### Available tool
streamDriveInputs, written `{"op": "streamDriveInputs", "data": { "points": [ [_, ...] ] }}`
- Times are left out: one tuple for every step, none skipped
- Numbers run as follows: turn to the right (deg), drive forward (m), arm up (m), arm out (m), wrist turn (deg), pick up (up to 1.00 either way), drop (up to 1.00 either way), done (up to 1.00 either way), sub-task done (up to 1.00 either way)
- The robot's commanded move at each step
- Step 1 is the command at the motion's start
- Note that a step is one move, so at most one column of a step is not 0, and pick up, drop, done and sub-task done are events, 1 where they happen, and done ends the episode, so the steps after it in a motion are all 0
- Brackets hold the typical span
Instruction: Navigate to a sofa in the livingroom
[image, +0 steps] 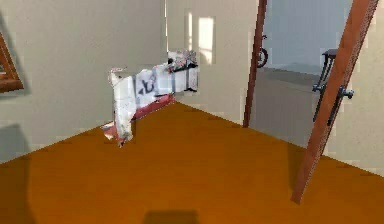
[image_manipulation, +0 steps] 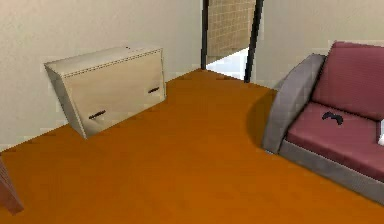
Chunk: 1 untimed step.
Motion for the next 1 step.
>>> {"op": "streamDriveInputs", "data": {
  "points": [
    [-3.0, 0.00, 0.00, 0.00, 0.0, 0.00, 0.00, 0.00, 0.00]
  ]
}}
